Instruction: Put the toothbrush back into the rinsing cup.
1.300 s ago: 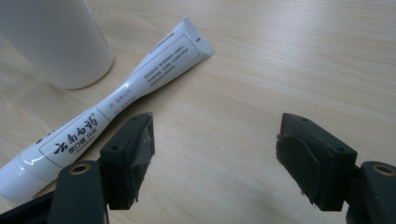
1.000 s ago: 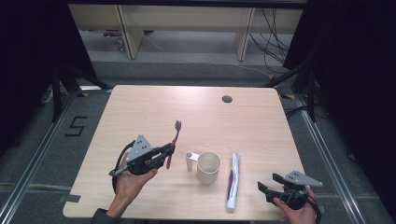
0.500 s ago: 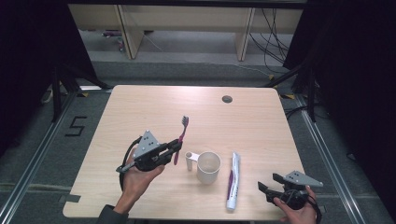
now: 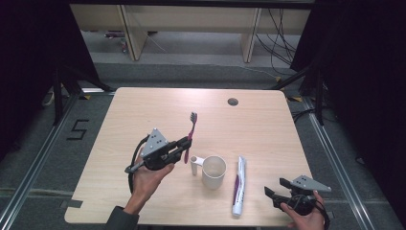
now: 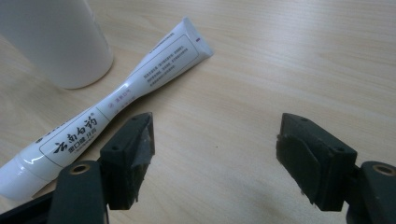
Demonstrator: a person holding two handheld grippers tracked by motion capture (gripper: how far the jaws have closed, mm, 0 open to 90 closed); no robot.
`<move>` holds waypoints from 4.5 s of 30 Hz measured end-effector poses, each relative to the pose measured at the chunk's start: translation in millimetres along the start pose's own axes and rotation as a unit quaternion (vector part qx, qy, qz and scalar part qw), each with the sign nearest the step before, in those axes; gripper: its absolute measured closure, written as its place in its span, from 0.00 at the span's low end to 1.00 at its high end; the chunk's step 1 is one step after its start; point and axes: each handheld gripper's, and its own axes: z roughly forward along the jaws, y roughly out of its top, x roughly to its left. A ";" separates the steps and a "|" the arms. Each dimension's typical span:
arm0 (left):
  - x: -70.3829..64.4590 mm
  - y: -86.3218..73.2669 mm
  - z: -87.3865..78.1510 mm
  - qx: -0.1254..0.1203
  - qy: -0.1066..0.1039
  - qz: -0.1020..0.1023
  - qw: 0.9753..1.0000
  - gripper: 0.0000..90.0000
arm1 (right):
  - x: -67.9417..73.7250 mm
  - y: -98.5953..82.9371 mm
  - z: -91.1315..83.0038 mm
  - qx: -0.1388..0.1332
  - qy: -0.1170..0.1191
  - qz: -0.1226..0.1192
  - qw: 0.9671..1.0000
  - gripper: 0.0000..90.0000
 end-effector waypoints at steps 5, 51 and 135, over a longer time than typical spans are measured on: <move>-1.8 1.1 6.3 -0.006 -0.001 -0.002 1.000 0.92 | -0.7 -0.2 0.6 0.000 -0.005 -0.004 1.000 0.32; -0.5 -39.9 24.5 0.002 -0.004 -0.008 1.000 0.91 | 0.7 0.2 0.2 0.004 0.008 0.004 1.000 0.32; -6.8 -55.3 -7.7 0.038 0.001 -0.031 0.999 0.47 | 0.1 -0.3 -1.7 -0.001 -0.002 -0.004 1.000 0.32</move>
